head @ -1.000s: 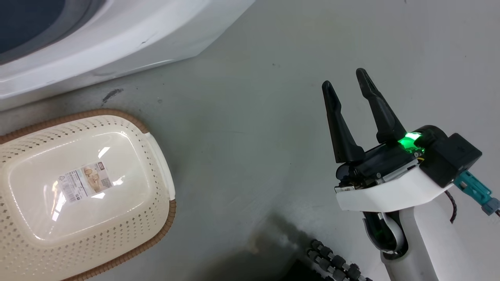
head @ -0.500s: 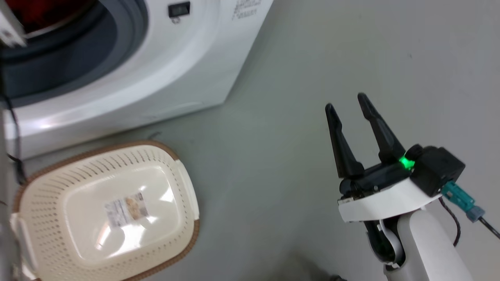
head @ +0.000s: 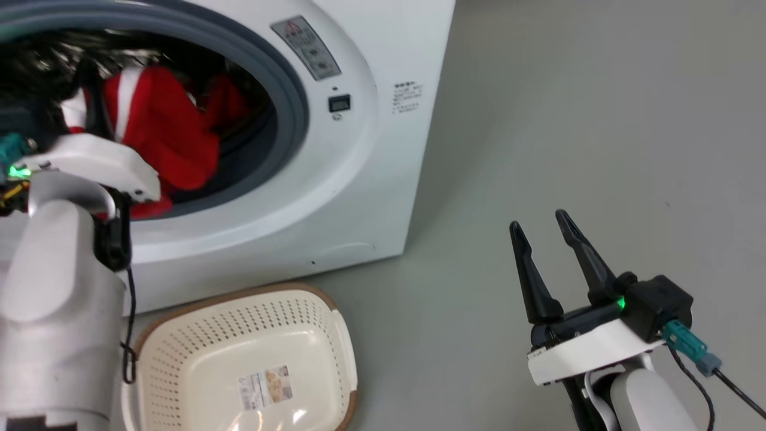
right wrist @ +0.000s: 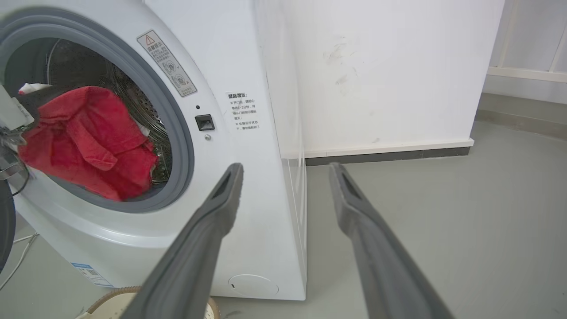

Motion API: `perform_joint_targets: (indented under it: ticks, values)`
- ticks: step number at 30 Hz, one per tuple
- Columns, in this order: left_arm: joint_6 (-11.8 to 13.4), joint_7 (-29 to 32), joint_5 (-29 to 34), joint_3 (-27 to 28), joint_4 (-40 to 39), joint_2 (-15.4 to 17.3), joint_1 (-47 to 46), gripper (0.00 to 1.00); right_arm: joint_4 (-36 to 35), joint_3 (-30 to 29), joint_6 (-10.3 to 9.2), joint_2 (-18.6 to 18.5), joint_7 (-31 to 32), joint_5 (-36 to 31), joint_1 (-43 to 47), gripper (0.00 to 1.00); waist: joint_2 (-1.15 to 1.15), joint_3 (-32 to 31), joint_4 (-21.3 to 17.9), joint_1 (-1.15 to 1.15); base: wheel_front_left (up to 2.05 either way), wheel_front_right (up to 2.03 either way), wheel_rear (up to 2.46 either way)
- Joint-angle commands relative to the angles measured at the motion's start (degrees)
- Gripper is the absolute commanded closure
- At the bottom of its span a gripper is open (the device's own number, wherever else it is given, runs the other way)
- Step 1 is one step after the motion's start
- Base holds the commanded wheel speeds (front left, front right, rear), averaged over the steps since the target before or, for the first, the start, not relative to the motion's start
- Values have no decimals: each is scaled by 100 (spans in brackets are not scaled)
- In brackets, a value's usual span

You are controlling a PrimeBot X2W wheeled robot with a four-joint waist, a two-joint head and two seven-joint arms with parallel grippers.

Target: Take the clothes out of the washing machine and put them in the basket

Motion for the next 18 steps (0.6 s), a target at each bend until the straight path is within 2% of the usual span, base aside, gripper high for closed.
perform_joint_targets:
  ticks: [1, 3, 8, 14, 18]
  values:
    - [-10, -36, 7, 36, -356, -63, 261, 100, 27, -37, -3, -2, -17, -12, 121, 0, 0, -346, 245, 2, 0, 0, 0]
    - [2, -37, 2, 72, -635, -92, 419, 100, 30, -62, -4, -2, -17, -28, 161, 0, 0, -398, 278, 2, 0, 0, 0]
    - [120, -28, 26, 199, -2108, -310, 1342, 100, 20, -166, -4, -2, -17, -101, 343, 0, 0, -610, 445, 2, 0, 0, 0]
    - [360, 32, 54, 148, -3700, -510, 2528, 100, -44, -213, -3, -2, 26, -168, 423, 0, 0, -661, 609, 2, 0, 0, 0]
    - [554, 207, 52, 64, -4492, -651, 3347, 100, -105, -214, -3, -2, 46, -179, 449, 0, 0, -592, 681, 2, 0, 0, 0]
